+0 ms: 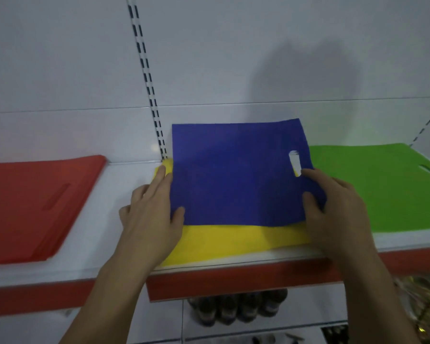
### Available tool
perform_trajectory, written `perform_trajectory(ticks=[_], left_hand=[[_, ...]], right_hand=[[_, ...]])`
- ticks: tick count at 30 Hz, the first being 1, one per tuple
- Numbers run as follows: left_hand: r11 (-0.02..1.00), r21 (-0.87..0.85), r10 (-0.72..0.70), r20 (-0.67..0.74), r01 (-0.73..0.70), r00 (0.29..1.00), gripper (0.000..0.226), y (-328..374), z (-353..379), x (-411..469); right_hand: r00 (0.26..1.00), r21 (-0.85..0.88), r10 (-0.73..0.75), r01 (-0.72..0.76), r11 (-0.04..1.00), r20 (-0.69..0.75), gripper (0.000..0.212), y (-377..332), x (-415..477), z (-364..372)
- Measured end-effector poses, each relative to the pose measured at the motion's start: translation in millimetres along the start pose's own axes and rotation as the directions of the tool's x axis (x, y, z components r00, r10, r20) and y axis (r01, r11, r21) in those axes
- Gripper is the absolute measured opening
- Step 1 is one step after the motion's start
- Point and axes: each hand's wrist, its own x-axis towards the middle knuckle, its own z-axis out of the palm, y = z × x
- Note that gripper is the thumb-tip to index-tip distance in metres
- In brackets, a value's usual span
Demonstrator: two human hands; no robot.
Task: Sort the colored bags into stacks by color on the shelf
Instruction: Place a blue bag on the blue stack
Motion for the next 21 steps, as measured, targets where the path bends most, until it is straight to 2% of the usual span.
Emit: perform_trajectory(ticks=[2,4,6,9,10,11,13,14,16,21], left_hand=[[1.000,-0.021,0.012,-0.020,-0.013,1.000,0.072,-4,-3,0],[0.994,-0.079,0.073,-0.054,-0.077,0.996,0.073,-9,-8,-4],[0.967,-0.171,0.181,-0.053,-0.187,0.982,0.085,-12,-15,-12],[0.911,-0.281,0.322,0.028,-0.302,0.946,0.111,-10,-23,-25],[0.905,-0.259,0.355,0.016,-0.339,0.935,0.109,-11,-23,-28],[0.902,-0.227,0.369,-0.037,-0.367,0.929,0.099,-15,-23,-28],[0.904,-0.189,0.335,-0.238,-0.382,0.912,0.055,-33,-32,-27],[0.908,-0.186,0.301,-0.335,-0.376,0.893,0.036,-45,-43,-26],[0.919,-0.174,0.241,-0.462,-0.354,0.854,0.021,-77,-73,-27],[0.949,-0.208,0.089,-0.542,-0.237,0.835,0.024,-170,-163,-46]], right_hand=[[0.999,0.153,0.015,-0.009,0.988,-0.036,0.044,-11,1,-1],[0.996,0.423,0.071,-0.038,0.906,-0.062,0.043,-26,2,0],[0.990,0.711,0.138,-0.085,0.698,-0.018,0.041,-47,3,6],[0.984,0.928,0.161,-0.125,0.351,0.072,0.041,-92,4,14],[0.985,0.957,0.150,-0.122,0.265,0.084,0.042,-110,3,15],[0.987,0.973,0.137,-0.114,0.200,0.088,0.042,-127,1,14],[0.992,0.990,0.096,-0.095,0.106,0.085,0.041,-162,-5,9],[0.995,0.994,0.069,-0.078,0.077,0.072,0.039,-179,-9,6],[1.000,0.998,0.019,-0.021,0.065,0.019,0.038,-212,-17,2],[0.994,0.986,-0.087,0.078,0.145,-0.066,0.034,-300,-49,25]])
